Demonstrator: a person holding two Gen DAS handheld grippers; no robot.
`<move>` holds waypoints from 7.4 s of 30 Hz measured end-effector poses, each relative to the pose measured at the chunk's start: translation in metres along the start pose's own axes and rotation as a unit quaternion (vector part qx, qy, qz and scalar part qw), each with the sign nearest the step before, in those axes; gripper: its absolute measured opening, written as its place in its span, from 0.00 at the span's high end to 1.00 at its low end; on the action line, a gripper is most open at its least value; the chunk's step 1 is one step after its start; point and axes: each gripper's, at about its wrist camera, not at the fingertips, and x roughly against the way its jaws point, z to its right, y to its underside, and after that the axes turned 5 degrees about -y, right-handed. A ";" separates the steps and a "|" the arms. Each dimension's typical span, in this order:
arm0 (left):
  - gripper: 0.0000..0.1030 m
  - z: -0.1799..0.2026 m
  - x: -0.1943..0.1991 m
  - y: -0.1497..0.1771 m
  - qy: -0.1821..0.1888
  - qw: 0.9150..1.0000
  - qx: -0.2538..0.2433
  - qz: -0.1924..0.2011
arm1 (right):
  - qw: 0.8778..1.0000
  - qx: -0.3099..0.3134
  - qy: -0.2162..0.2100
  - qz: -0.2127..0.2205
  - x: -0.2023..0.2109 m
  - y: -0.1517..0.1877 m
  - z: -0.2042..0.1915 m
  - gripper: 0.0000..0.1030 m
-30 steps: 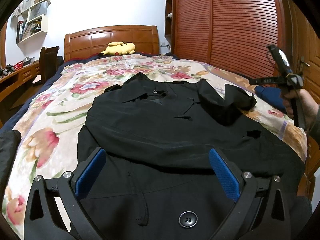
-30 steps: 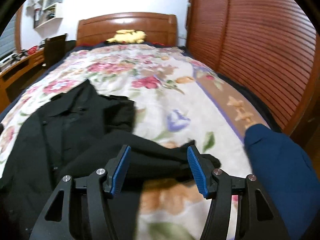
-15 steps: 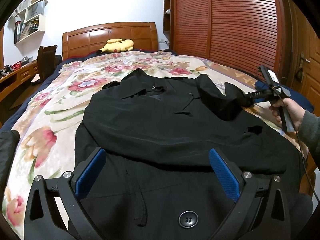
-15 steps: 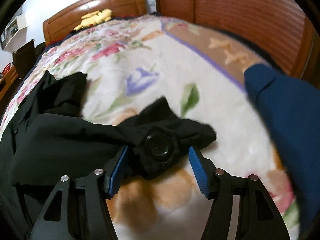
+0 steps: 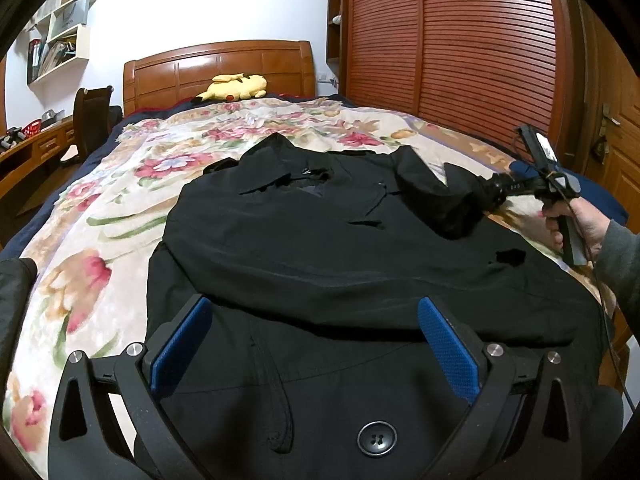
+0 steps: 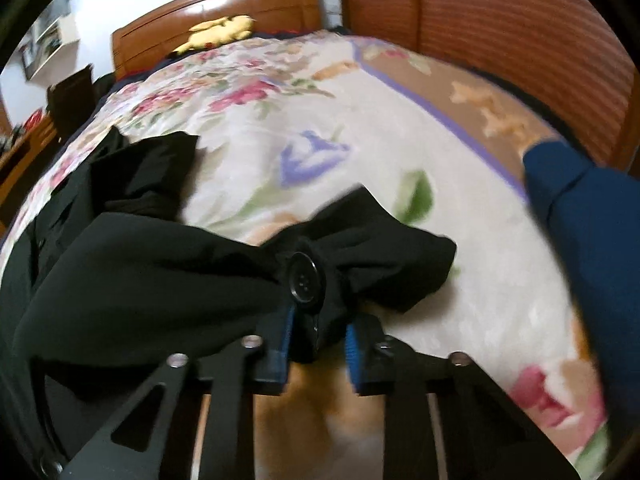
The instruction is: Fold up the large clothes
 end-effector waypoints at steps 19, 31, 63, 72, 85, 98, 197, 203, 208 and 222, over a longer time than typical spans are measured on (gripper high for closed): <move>0.00 -0.038 0.025 0.007 -0.023 0.999 0.016 0.021 | 0.955 0.224 -0.158 0.117 0.132 0.018 -0.204 0.86; 0.00 -0.075 0.038 0.020 -0.048 0.998 0.038 0.019 | 0.930 0.280 -0.230 0.067 0.129 0.063 -0.268 0.86; 0.00 -0.071 0.043 0.019 -0.045 0.998 0.034 0.034 | 0.944 0.242 -0.195 0.111 0.181 0.047 -0.237 0.65; 0.00 -0.063 0.043 0.020 -0.035 0.998 0.035 0.030 | 0.963 0.198 -0.143 0.116 0.153 0.051 -0.225 0.65; 0.00 0.013 0.037 0.003 0.037 0.999 0.012 0.036 | 0.984 0.159 -0.075 0.040 0.124 0.073 -0.195 0.42; 0.06 0.071 0.010 -0.005 0.093 0.996 0.015 -0.002 | 0.986 0.145 -0.078 0.030 0.103 0.087 -0.196 0.41; 0.18 -0.048 0.105 0.063 -0.080 0.996 0.039 -0.021 | 0.976 0.182 -0.102 0.064 0.165 0.114 -0.206 0.29; 0.18 -0.060 0.104 0.080 -0.084 0.994 0.054 -0.036 | 0.976 0.186 -0.100 0.058 0.161 0.116 -0.206 0.29; 0.18 -0.071 0.100 0.092 -0.091 0.992 0.068 -0.049 | 0.975 0.194 -0.095 0.047 0.155 0.117 -0.209 0.29; 0.18 -0.085 0.083 0.114 -0.104 0.989 0.073 -0.077 | 0.975 0.208 -0.078 -0.005 0.125 0.120 -0.223 0.29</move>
